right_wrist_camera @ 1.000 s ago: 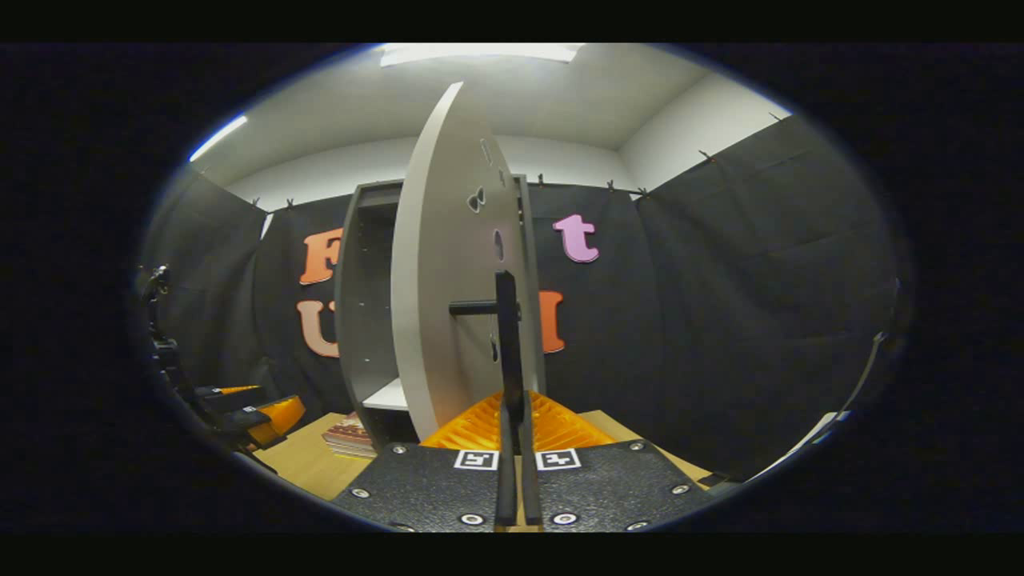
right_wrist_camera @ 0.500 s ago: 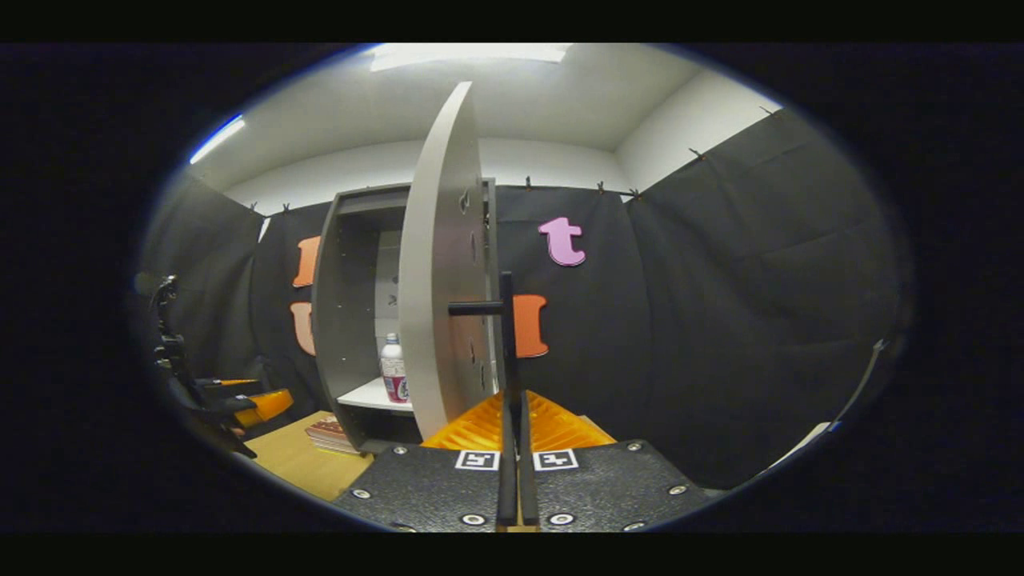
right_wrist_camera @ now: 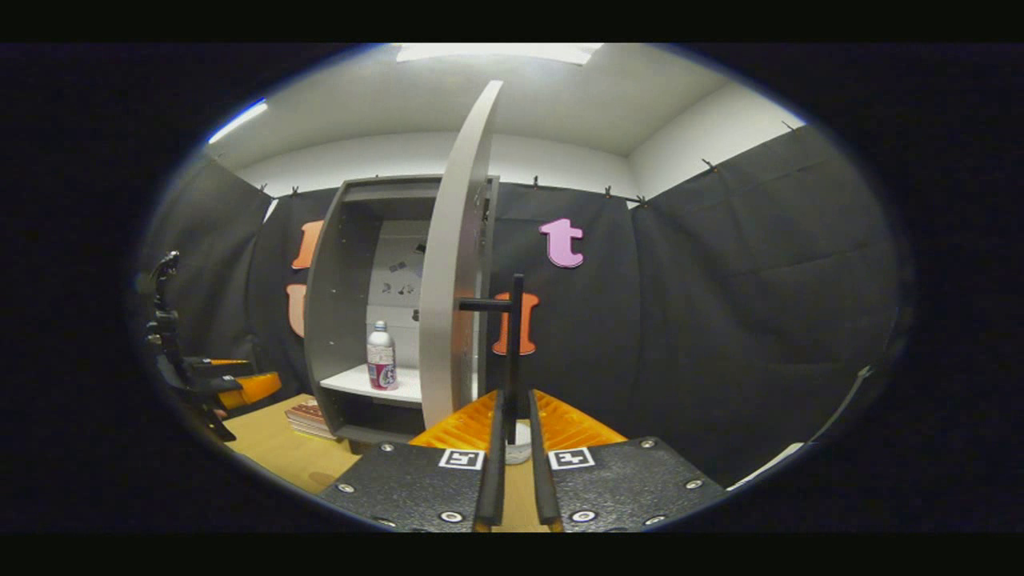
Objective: Open the cabinet door with the right hand, grasp the bottle in the cabinet with the left hand and place it on the coaster, then close the cabinet door with the right hand.
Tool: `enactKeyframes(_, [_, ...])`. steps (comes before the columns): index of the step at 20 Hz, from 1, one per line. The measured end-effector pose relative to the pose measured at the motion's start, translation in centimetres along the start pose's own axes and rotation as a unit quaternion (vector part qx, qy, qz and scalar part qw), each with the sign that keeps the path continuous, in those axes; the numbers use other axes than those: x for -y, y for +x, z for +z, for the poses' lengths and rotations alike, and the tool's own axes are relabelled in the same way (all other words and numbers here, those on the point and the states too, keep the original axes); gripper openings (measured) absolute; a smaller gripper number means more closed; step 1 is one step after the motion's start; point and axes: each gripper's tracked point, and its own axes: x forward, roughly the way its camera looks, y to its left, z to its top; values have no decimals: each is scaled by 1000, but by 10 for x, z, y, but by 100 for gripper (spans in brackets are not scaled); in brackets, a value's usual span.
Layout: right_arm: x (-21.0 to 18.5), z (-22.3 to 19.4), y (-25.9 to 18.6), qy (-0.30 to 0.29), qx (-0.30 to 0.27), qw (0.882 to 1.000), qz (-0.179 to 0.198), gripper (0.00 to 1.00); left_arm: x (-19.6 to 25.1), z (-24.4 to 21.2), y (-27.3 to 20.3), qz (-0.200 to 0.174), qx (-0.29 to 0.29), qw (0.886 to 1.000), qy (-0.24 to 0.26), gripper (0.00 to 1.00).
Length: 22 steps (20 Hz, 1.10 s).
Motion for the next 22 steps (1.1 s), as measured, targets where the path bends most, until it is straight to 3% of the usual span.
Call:
enactKeyframes(3, [15,-8,-10,-41,-23,999,-27,21,1,1,-4,-1,0,1000,1,95])
enactKeyframes(4, [21,-10,-14,-51,-24,998,-36,27,3,2,-4,0,2,1000,0,95])
enactKeyframes(8, [20,-16,-21,-56,-40,997,-39,32,3,5,-9,0,2,1000,0,95])
enactKeyframes(16, [-24,-14,-31,-30,-40,998,36,41,-13,5,-7,14,0,1000,-19,94])
enactKeyframes(22, [-60,-9,-5,-33,-18,997,62,45,-33,-2,32,-5,-3,1000,-12,94])
